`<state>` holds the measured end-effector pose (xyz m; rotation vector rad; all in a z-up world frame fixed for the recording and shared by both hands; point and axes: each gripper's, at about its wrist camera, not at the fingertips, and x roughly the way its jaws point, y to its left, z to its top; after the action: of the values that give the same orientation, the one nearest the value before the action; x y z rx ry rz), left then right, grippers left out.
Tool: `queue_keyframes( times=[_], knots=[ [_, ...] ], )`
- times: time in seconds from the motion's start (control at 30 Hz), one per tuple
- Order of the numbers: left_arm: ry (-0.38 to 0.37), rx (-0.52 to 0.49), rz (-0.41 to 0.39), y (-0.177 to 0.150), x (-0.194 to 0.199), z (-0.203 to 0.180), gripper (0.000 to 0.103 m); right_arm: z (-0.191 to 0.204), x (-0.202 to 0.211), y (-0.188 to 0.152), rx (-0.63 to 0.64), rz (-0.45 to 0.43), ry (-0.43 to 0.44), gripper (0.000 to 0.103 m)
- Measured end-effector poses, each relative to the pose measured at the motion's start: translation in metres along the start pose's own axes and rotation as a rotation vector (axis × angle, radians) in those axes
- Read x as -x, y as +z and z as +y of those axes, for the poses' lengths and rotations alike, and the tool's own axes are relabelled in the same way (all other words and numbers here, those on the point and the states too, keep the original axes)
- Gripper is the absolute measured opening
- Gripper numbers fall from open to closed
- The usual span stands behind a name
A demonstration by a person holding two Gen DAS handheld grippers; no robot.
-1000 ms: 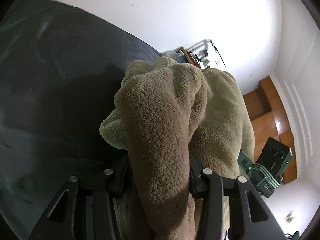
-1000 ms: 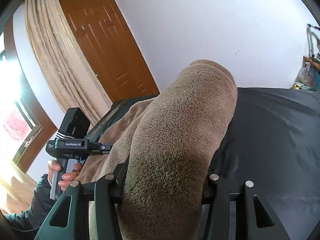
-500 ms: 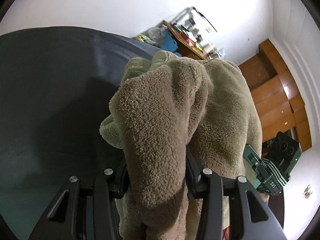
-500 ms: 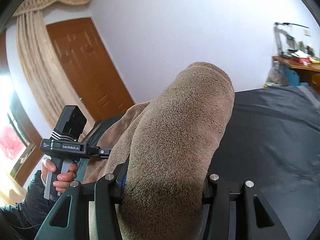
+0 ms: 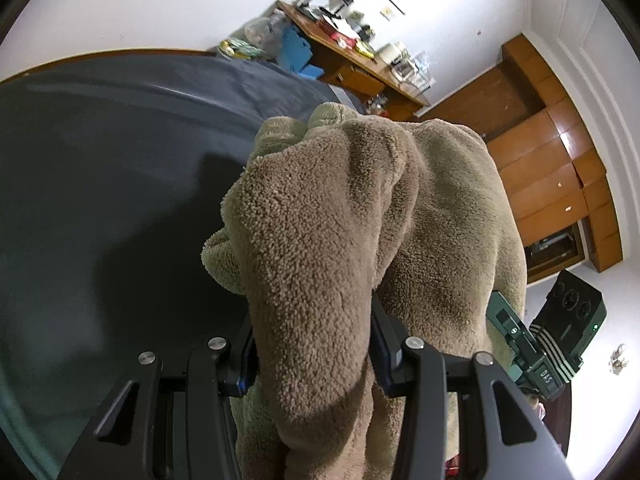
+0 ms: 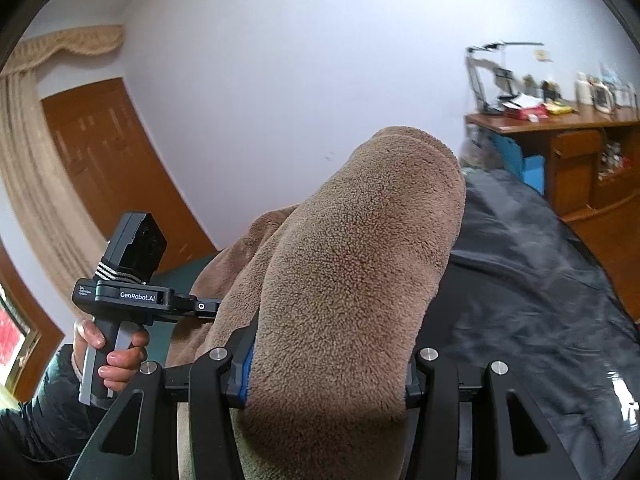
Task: Fold clothes
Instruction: 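Lift the fleece bundle with both grippers and carry it over the bed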
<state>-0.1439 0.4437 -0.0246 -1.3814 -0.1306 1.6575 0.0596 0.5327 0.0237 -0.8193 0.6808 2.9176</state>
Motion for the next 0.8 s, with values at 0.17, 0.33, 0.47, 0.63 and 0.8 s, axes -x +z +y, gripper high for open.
queue_keyframes(
  times=[0.17,0.33,0.47,0.63,0.8],
  knots=[
    [0.029,-0.01,0.043,-0.001,-0.036,-0.006,0.049,-0.04,-0.012,-0.005,-0.083,0.047,-0.031,0.052],
    [0.037,-0.012,0.037,-0.007,-0.036,0.006,0.061,-0.068,-0.013,-0.027,-0.133,0.066,-0.047,0.059],
    [0.102,-0.017,0.013,-0.018,-0.033,0.01,0.081,-0.058,-0.006,-0.033,-0.099,0.06,-0.118,0.072],
    [0.159,-0.016,-0.018,-0.028,-0.014,0.008,0.081,-0.03,0.009,-0.038,0.034,0.04,-0.252,0.072],
    [0.195,-0.088,-0.122,-0.057,0.028,-0.012,0.081,0.003,0.027,-0.05,0.199,-0.02,-0.378,0.073]
  ],
)
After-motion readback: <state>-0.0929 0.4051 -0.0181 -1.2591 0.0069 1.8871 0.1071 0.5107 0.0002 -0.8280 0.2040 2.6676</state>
